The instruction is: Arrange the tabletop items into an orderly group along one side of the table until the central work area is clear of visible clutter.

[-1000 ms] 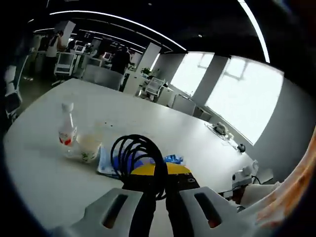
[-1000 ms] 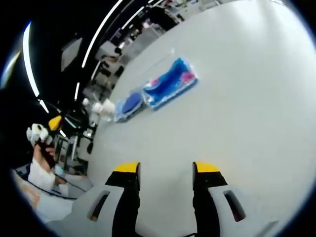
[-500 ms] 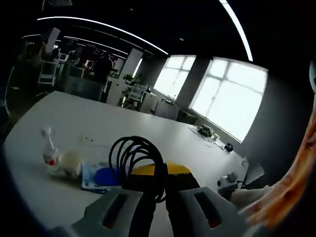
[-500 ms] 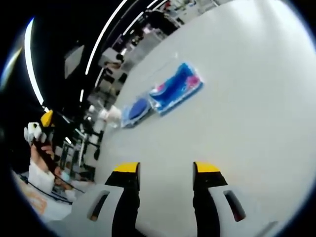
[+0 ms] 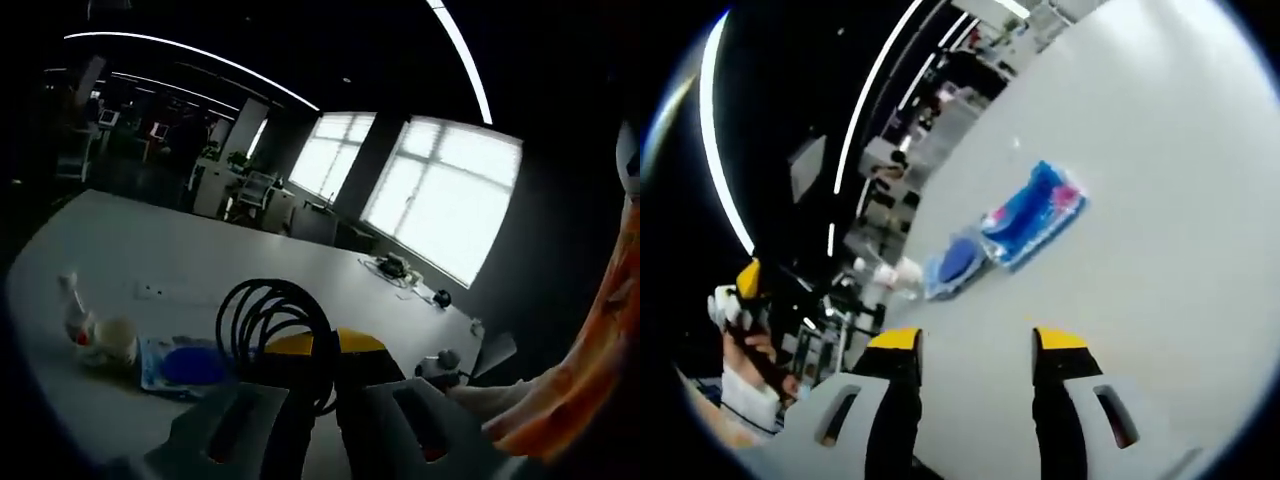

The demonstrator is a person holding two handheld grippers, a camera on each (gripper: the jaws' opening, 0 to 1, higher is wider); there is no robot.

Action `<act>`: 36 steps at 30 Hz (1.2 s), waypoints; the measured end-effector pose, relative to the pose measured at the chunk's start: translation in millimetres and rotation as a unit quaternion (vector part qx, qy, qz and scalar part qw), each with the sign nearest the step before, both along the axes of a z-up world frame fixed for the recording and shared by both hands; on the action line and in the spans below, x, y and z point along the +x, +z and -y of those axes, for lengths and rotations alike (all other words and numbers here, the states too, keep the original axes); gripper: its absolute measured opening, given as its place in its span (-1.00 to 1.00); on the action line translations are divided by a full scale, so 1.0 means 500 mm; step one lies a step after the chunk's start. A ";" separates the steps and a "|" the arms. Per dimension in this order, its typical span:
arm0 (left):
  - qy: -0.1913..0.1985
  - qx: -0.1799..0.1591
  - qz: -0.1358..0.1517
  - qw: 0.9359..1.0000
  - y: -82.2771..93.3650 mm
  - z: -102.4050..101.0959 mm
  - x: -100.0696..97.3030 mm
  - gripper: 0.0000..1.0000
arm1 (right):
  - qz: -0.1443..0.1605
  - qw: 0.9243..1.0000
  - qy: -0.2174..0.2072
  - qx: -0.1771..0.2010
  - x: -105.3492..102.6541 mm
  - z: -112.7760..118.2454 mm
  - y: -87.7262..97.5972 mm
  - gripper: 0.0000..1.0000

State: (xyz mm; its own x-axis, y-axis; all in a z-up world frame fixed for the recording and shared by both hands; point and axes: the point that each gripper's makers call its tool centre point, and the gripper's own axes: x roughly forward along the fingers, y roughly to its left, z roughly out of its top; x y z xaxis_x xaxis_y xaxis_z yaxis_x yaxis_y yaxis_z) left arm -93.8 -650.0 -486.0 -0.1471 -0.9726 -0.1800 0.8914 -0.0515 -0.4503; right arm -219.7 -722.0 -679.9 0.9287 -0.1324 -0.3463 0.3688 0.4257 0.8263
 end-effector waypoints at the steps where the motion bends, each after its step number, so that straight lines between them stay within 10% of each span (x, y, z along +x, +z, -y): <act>1: -0.002 -0.003 0.000 1.000 0.005 0.002 -0.003 -0.97 | 0.011 1.000 0.001 -0.003 0.009 -0.001 0.011 -0.14; 11: -0.029 -0.035 -0.017 0.999 0.047 0.012 -0.033 -0.97 | 0.214 0.975 0.036 0.038 0.117 -0.050 0.189 0.26; 22: -0.059 -0.050 -0.041 0.996 0.048 0.022 -0.076 -0.97 | 0.314 0.940 0.060 0.119 0.175 -0.106 0.277 0.48; 33: -0.104 -0.109 -0.122 0.981 0.108 0.025 -0.109 -0.99 | 0.353 0.914 0.023 0.197 0.176 -0.096 0.267 0.54; 36: -0.137 -0.117 -0.143 0.973 0.120 0.025 -0.140 -1.00 | 0.391 0.894 0.017 0.218 0.171 -0.087 0.299 0.59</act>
State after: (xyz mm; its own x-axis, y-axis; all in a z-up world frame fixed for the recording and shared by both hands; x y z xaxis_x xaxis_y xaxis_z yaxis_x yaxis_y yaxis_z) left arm -163.7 -662.6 -425.8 -0.4180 -0.8993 0.1285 0.6694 -0.4006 -0.6256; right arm -134.4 -678.5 -530.3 0.9099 -0.1100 0.3999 -0.4023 0.0006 0.9155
